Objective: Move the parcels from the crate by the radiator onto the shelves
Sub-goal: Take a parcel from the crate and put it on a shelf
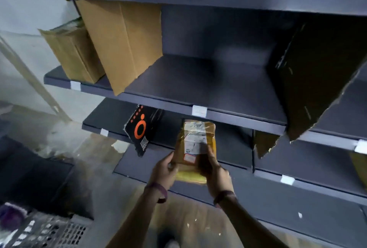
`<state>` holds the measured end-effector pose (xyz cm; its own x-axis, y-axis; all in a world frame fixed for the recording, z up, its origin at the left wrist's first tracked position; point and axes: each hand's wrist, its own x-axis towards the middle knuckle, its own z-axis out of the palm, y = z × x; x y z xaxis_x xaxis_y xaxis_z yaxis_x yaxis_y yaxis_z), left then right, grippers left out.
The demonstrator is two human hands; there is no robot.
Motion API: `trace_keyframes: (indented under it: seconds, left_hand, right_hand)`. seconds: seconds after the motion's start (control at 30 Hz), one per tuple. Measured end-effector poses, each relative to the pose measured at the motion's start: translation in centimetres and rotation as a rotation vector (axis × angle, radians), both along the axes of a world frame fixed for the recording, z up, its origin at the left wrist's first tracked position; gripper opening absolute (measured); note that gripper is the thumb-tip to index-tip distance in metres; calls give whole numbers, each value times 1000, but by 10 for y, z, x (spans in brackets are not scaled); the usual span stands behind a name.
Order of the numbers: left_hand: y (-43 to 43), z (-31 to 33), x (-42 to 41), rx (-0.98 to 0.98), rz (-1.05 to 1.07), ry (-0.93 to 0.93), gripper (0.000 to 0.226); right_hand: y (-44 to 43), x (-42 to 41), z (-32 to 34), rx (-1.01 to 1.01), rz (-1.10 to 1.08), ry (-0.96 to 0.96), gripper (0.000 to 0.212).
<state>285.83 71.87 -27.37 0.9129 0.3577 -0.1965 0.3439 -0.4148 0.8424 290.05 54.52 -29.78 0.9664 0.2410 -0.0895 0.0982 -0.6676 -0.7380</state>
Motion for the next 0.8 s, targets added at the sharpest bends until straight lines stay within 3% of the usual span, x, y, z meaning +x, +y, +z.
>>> trace_keyframes:
  seconds: [0.2, 0.4, 0.8]
  left_hand:
    - [40, -11, 29, -5, -109, 72, 46]
    - [50, -33, 52, -37, -195, 181, 59]
    - [49, -68, 93, -7, -243, 272, 65]
  right_hand:
    - [33, 4, -2, -65, -112, 73, 100]
    - [39, 29, -17, 23, -97, 142, 100]
    - [44, 69, -58, 82, -113, 89, 93]
